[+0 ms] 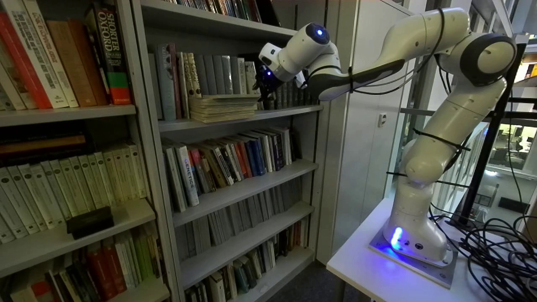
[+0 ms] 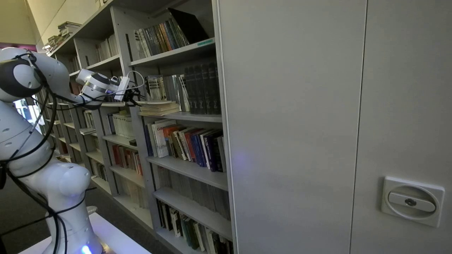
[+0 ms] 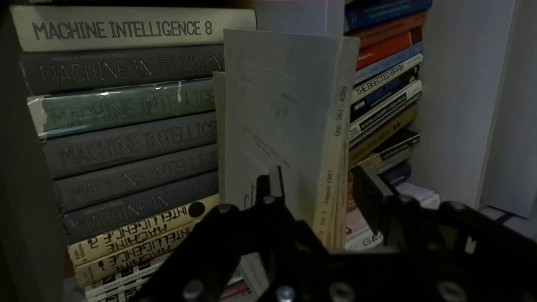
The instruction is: Pick up the book on top of the pile of books on the bookshelf and then put it on top of the books that are arranged on the shelf
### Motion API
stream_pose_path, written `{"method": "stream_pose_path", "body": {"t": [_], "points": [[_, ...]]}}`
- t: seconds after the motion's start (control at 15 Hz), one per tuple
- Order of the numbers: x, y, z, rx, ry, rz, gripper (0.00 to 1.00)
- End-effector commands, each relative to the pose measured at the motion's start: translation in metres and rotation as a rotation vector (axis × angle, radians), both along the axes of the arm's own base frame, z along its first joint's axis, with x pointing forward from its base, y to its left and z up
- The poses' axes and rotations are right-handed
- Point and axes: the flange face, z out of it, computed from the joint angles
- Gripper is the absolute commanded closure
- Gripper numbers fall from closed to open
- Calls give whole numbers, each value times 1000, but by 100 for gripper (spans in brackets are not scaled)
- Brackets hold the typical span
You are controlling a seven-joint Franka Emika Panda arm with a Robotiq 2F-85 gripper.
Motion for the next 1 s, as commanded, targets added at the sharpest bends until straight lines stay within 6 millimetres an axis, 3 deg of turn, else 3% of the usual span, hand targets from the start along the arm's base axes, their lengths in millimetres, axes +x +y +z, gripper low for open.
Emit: {"method": "stream_pose_path", "body": {"t": [0.0, 0.2, 0.93], "points": [[-4, -3, 4, -24, -18, 17, 18], [-3, 2, 4, -21, -18, 22, 0], [11, 26, -2, -27, -32, 43, 0]]}}
